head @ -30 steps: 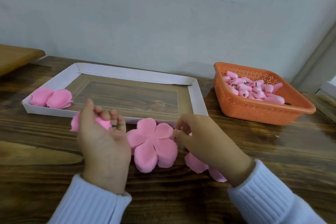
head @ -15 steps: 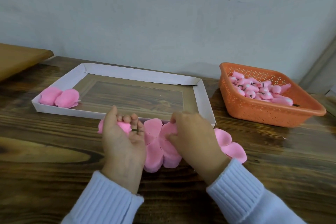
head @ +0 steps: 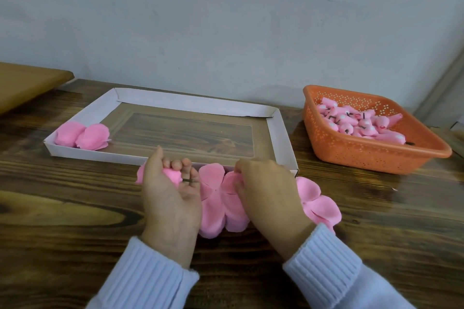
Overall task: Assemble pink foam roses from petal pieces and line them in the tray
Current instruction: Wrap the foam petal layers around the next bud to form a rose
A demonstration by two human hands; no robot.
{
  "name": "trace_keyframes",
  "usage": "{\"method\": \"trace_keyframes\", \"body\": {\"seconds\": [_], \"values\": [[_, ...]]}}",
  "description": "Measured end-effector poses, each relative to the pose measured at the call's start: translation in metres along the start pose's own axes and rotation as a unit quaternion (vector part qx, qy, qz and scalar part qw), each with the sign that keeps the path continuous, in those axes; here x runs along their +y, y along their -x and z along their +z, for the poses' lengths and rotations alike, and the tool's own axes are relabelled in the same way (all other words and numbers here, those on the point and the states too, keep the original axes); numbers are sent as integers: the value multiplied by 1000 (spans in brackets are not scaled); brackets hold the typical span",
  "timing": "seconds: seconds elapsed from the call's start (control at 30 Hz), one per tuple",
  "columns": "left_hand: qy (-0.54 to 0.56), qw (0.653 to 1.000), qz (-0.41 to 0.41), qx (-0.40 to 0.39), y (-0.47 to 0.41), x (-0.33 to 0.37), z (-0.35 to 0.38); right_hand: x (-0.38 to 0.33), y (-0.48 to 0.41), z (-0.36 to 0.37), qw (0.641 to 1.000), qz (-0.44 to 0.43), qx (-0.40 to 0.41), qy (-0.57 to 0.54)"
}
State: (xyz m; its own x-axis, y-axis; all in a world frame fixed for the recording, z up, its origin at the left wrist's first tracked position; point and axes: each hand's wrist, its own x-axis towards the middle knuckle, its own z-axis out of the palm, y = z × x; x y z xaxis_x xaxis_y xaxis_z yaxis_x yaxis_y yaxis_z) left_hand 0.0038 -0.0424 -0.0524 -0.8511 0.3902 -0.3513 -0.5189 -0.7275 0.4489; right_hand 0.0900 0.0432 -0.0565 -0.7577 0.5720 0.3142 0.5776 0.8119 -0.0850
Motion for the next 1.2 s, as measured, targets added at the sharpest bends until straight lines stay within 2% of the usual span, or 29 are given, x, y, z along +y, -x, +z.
{"method": "trace_keyframes", "body": {"seconds": [0.1,0.23,0.3,0.5,0.6,0.73,0.8,0.87,1.03,1.2], "values": [[1,1000,2,6,-1,0,1,1,-1,0,1000,-12,-20,-2],[-5,1000,6,9,0,-1,1,0,-5,-8,995,-23,-98,-19],[-6,1000,7,7,0,-1,0,-1,-3,-12,993,-25,-111,-22],[-5,1000,3,6,-1,-1,0,-2,-1,-12,995,25,-99,-17],[-3,1000,1,5,-1,-1,0,-1,1,-8,997,45,-59,-3],[-2,1000,-1,3,-1,0,-1,-2,7,-7,1000,13,15,-8],[0,1000,-2,4,-2,0,-1,0,7,-8,997,5,39,-65],[5,1000,-5,5,-2,0,-1,2,6,-7,988,12,29,-153],[11,1000,-11,4,-2,-1,-1,5,5,-7,921,102,29,-376],[12,998,-49,-29,0,-2,-1,7,6,-15,875,145,-76,-455]]}}
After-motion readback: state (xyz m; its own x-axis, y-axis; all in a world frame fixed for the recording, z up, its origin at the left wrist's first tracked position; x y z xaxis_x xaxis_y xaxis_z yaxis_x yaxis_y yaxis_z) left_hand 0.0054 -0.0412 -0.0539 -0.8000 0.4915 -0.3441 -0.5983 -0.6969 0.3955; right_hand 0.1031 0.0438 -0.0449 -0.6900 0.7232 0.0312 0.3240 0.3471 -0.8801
